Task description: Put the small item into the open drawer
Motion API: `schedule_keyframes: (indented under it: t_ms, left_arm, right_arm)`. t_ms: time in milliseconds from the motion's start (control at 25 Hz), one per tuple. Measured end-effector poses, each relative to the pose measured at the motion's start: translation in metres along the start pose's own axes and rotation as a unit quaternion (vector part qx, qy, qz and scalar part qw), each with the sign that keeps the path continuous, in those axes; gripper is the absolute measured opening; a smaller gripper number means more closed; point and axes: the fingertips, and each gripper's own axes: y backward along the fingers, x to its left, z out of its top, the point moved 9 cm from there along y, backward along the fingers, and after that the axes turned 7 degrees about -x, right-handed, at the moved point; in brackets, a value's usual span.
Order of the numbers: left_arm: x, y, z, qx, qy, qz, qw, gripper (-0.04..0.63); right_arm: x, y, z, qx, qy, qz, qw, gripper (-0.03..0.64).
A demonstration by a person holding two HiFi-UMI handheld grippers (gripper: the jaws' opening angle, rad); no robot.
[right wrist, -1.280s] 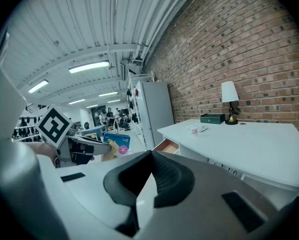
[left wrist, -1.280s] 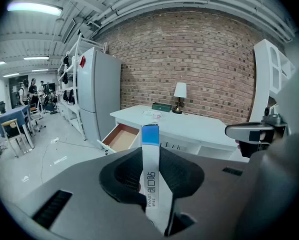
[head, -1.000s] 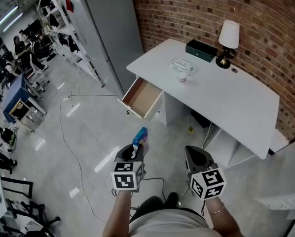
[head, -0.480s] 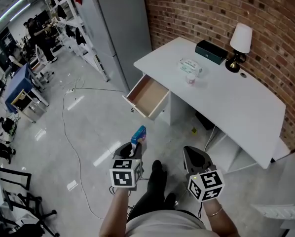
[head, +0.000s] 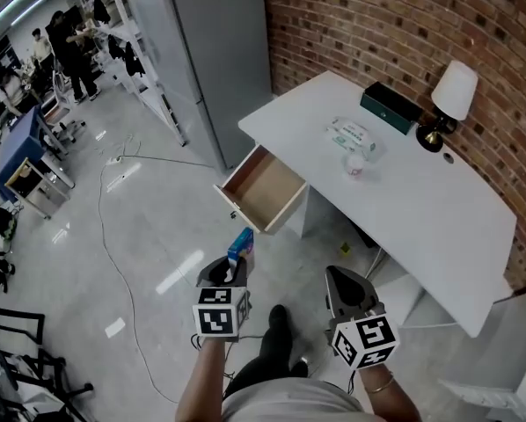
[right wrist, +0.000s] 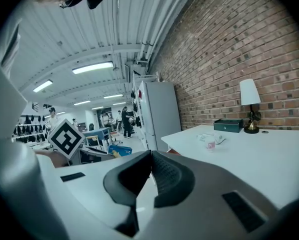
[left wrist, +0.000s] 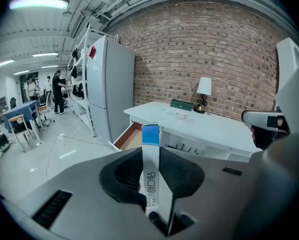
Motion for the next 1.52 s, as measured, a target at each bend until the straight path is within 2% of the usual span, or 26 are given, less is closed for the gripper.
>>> schedule_keyframes:
  t_ms: [360,600,1000,1280,1520]
  left_arm:
    - [0.079,-0.094,0.036,0.011,0.017,-0.001,0.9998,0.107]
    - [0.107,-0.145,0.045,0.023,0.021,-0.02,0.9993,0.107]
    - [0.114,-0.223,0.034,0.06,0.012,-0.038,0.9974,0.107]
    - [0.116,-0.289,0.015,0.1,-0.024,-0.029,0.9943,0.107]
    - [0.108,-0.345,0.002,0.123,-0.036,-0.036,0.9912,0.107]
  right_arm:
    - [-0.013,-0.13,0.019,-0.004,0.01,-0.01,1.0,0.009]
    - [-0.021,-0.181,0.025,0.003,0.012,-0.025,1.0,0.009]
    - [-0.044,-0.231,0.012,0.018,0.009,-0.03,0.999,0.009]
    - [-0.063,-0.268,-0.008,0.044,0.002,-0.01,0.999,0.008]
    - [-0.082,-0.296,-0.024,0.072,0.0,0.001,0.997,0.008]
